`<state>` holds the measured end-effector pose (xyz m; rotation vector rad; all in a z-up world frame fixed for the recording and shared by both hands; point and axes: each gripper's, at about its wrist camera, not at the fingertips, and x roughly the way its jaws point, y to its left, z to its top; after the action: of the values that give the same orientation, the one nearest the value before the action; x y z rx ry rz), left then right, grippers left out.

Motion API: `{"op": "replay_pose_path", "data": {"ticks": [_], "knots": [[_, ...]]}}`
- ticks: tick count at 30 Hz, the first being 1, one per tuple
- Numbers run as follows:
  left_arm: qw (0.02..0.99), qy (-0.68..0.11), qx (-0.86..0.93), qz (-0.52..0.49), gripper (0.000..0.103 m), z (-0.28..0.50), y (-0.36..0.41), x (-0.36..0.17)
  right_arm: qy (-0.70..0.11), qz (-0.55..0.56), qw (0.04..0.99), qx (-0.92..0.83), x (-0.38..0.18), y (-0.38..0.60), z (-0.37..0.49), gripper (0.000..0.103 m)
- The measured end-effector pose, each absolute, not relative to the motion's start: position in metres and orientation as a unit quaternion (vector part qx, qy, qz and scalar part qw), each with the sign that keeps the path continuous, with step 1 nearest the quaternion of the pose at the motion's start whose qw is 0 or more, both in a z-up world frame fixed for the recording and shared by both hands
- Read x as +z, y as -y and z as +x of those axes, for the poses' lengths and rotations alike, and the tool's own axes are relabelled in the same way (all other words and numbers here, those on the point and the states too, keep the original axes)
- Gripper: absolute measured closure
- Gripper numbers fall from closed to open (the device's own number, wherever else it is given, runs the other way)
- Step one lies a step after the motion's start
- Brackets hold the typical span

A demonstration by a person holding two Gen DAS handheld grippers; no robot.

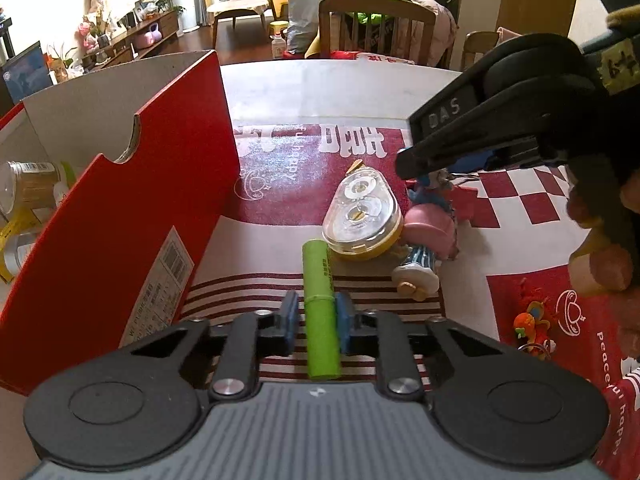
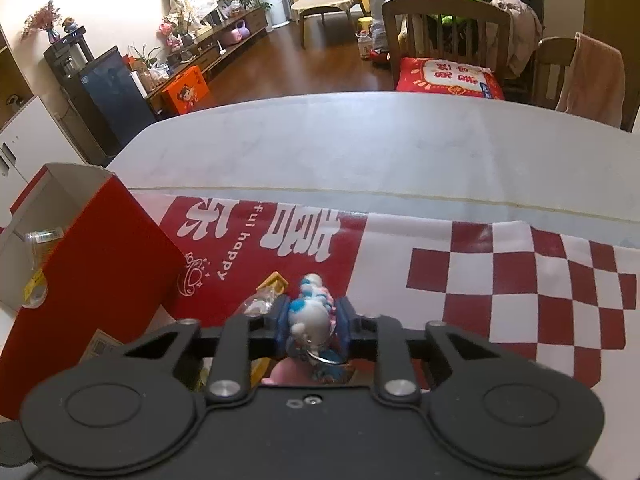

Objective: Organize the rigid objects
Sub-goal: 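Grasp the green marker with the left tool while the right tool grasps the bunny keychain, then carry the green marker and bunny keychain over the shoebox with both tools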

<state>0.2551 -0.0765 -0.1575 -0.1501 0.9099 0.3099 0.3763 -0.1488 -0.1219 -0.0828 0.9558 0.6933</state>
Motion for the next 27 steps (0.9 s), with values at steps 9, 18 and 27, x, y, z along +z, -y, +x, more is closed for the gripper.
{"op": "replay_pose_path", "data": {"ticks": [9,18,27], "knots": [[0.887,-0.432,0.142,-0.086,0.087,0.248,0.070,-0.149,-0.441,-0.019,0.838,0.320,-0.105,0.166,0.369,0.083],[0.885,-0.436,0.121,-0.109,0.087,0.235,0.066,-0.125,-0.429,0.015,0.841,0.330,-0.071,0.194,0.352,0.083],[0.890,-0.429,0.101,-0.114,0.087,0.216,0.063,-0.085,-0.418,0.007,0.843,0.338,-0.036,0.208,0.317,0.083]]}}
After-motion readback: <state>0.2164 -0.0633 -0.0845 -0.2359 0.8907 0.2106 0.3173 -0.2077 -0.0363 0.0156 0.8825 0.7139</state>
